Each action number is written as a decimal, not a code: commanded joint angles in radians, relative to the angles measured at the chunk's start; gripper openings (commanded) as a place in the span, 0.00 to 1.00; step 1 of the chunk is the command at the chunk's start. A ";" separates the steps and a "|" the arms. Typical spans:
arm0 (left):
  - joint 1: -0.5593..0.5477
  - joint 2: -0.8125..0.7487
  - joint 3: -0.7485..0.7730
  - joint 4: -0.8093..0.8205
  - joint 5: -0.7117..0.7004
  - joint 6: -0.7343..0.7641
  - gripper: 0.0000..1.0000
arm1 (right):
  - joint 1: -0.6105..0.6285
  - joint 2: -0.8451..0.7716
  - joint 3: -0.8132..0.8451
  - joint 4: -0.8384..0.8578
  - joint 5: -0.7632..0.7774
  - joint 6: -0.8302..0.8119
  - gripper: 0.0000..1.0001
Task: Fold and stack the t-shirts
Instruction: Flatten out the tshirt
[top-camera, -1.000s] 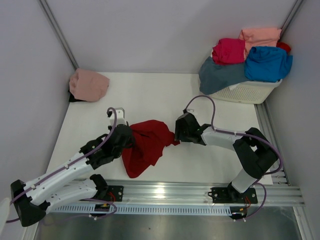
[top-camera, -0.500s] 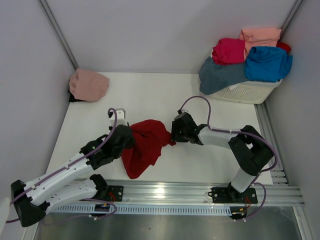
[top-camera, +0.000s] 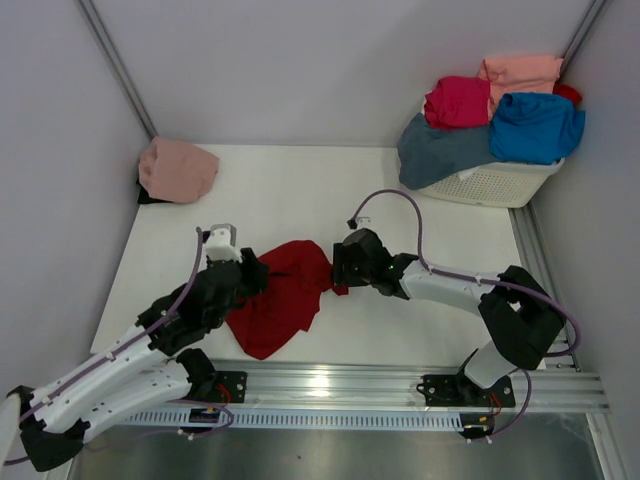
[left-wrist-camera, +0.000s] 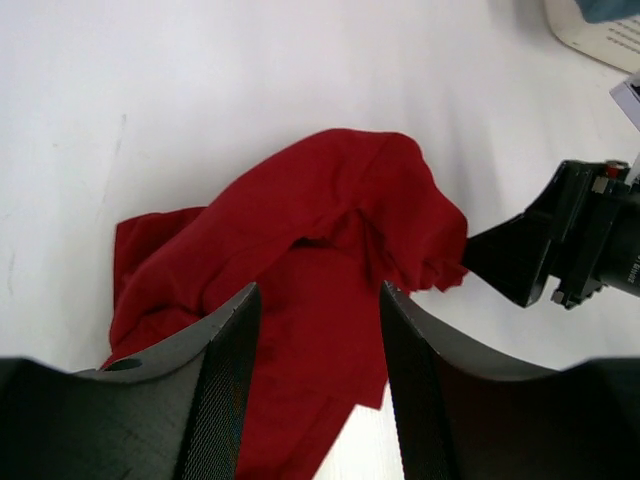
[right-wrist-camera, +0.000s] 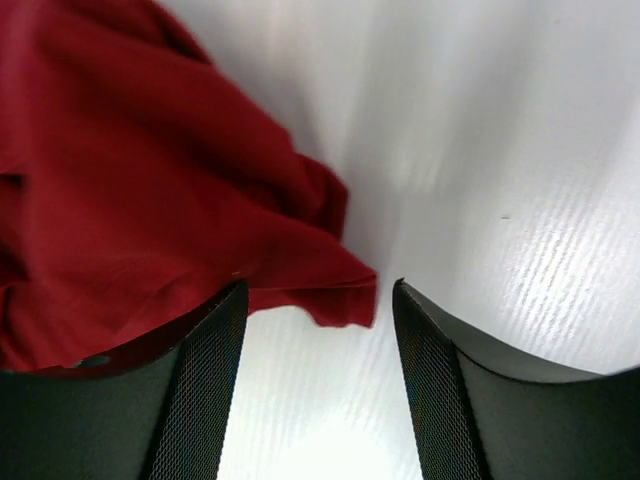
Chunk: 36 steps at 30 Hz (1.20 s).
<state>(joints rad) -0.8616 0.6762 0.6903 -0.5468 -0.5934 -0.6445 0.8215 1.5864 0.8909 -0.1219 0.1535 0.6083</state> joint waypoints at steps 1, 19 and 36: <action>-0.004 -0.004 -0.024 0.027 0.122 -0.004 0.54 | 0.019 -0.034 -0.001 -0.019 0.046 -0.021 0.64; -0.123 0.350 -0.196 0.284 0.411 -0.090 0.55 | 0.002 -0.095 -0.087 -0.082 0.115 0.008 0.63; -0.195 0.646 -0.124 0.343 0.469 -0.089 0.45 | -0.038 -0.154 -0.121 -0.120 0.135 0.010 0.63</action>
<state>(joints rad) -1.0454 1.2861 0.5327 -0.2050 -0.1452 -0.7193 0.7906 1.4723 0.7795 -0.2356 0.2584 0.6094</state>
